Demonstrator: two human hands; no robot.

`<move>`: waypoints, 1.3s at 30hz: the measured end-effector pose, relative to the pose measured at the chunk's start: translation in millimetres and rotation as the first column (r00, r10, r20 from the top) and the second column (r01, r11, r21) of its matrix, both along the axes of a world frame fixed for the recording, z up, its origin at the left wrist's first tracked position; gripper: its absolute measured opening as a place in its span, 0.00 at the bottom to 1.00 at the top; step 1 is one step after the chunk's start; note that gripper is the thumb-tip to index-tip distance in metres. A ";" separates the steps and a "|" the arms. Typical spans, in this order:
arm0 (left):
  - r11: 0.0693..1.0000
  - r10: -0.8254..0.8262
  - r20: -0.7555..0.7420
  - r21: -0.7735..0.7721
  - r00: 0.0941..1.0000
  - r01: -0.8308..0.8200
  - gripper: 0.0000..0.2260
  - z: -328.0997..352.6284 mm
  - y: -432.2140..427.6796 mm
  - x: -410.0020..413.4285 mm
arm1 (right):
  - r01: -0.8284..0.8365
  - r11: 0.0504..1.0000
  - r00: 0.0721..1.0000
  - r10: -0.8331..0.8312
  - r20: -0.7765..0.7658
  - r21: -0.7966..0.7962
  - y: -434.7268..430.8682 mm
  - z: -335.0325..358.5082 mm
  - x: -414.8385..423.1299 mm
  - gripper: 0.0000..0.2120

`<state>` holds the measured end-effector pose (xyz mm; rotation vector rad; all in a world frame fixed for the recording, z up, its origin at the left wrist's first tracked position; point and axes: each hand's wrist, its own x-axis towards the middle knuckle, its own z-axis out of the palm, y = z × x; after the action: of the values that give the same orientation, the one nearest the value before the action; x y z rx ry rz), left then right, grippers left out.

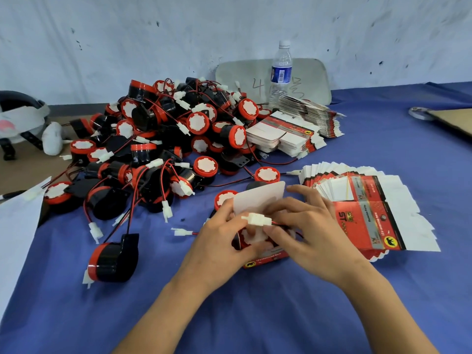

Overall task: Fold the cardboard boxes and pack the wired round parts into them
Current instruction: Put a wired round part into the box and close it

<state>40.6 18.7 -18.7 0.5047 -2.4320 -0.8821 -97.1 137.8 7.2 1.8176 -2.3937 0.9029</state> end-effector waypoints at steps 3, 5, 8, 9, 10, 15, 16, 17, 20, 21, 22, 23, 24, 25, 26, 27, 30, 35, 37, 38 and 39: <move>0.998 0.047 0.024 -0.043 0.999 -0.046 0.11 1.7 0.8 -0.5 | 0.067 0.972 0.996 -0.050 0.080 -0.225 -0.5 3.6 2.8 0.09; 0.993 0.088 0.035 -0.077 0.995 -0.085 0.10 4.6 3.5 -0.8 | 0.190 0.925 0.945 -0.082 0.316 -0.329 2.2 8.7 -0.2 0.06; 0.993 0.111 0.069 -0.056 0.991 -0.108 0.11 9.0 5.8 -2.0 | 0.293 0.872 0.815 -0.014 0.579 -0.392 6.5 13.8 -4.2 0.14; 0.993 0.112 0.088 -0.050 0.990 -0.107 0.12 9.5 5.9 -2.6 | 0.288 0.867 0.801 0.014 0.598 -0.406 7.3 15.6 -1.3 0.17; 0.993 0.111 0.101 -0.047 0.989 -0.107 0.12 9.7 5.9 -3.0 | 0.264 0.865 0.814 0.037 0.579 -0.426 7.4 16.4 2.1 0.18; 0.995 0.102 0.145 -0.005 0.984 -0.102 0.13 11.0 5.2 -2.9 | 0.104 0.903 0.948 0.037 0.317 -0.416 4.0 13.9 13.9 0.13; 0.995 0.103 0.148 -0.004 0.984 -0.104 0.13 11.0 5.3 -3.4 | 0.086 0.914 0.963 0.026 0.269 -0.397 3.8 12.8 14.0 0.12; 0.994 0.106 0.150 -0.005 0.983 -0.106 0.13 11.3 5.9 -3.9 | 0.066 0.921 0.973 0.025 0.227 -0.384 3.4 12.7 14.1 0.12; 0.994 0.107 0.159 -0.008 0.981 -0.107 0.12 12.3 8.7 -4.3 | -0.014 0.919 0.988 0.074 0.137 -0.393 2.8 11.9 12.9 0.08; 0.995 0.103 0.160 -0.001 0.982 -0.104 0.10 12.4 9.7 -3.9 | -0.028 0.915 0.991 0.077 0.107 -0.403 2.7 11.0 12.0 0.07; 0.995 0.101 0.158 0.009 0.982 -0.104 0.08 12.6 10.7 -3.0 | -0.028 0.914 0.992 0.075 0.102 -0.405 2.1 9.8 11.3 0.07; 0.994 0.101 0.158 0.018 0.982 -0.105 0.06 13.0 11.4 -2.2 | -0.014 0.916 0.990 0.068 0.123 -0.401 0.9 8.8 11.3 0.10; 0.994 0.101 0.160 0.023 0.982 -0.106 0.04 13.5 12.4 -1.7 | 0.010 0.916 0.987 0.057 0.153 -0.401 -0.2 7.6 11.8 0.13; 0.994 0.100 0.160 0.028 0.982 -0.105 0.06 13.4 13.7 -1.4 | 0.037 0.908 0.984 0.040 0.176 -0.417 -1.3 6.5 12.0 0.16; 0.994 0.098 0.159 0.033 0.982 -0.105 0.09 12.8 15.2 -1.2 | 0.065 0.891 0.981 0.026 0.193 -0.449 -1.9 5.6 12.2 0.18; 0.994 0.104 0.152 0.025 0.983 -0.109 0.12 11.6 17.0 -1.1 | 0.092 0.870 0.977 0.015 0.213 -0.484 -2.1 5.4 12.1 0.18; 0.992 0.126 0.125 -0.010 0.984 -0.126 0.17 6.8 22.0 -1.2 | 0.191 0.824 0.946 -0.010 0.323 -0.534 -1.2 8.8 9.8 0.18; 0.988 0.069 -0.012 0.136 0.998 -0.067 0.19 -5.1 23.7 -6.2 | 0.188 0.831 0.937 0.008 0.348 -0.524 -0.5 9.1 5.2 0.26; 0.979 0.022 -0.080 0.205 0.997 -0.005 0.18 -8.8 25.8 -8.4 | 0.154 0.852 0.955 0.003 0.298 -0.501 -0.9 8.1 3.6 0.27; 0.975 -0.001 -0.099 0.223 0.995 0.023 0.18 -10.2 27.3 -8.9 | 0.140 0.857 0.967 -0.010 0.256 -0.496 -0.9 7.4 3.1 0.26; 0.972 -0.017 -0.111 0.233 0.994 0.042 0.18 -11.1 28.3 -9.4 | 0.126 0.856 0.978 -0.023 0.207 -0.501 -1.0 6.5 2.4 0.25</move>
<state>31.1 47.1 -29.8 0.4920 -2.2552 -1.1872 -94.7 136.9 13.8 1.4766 -2.0118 1.5864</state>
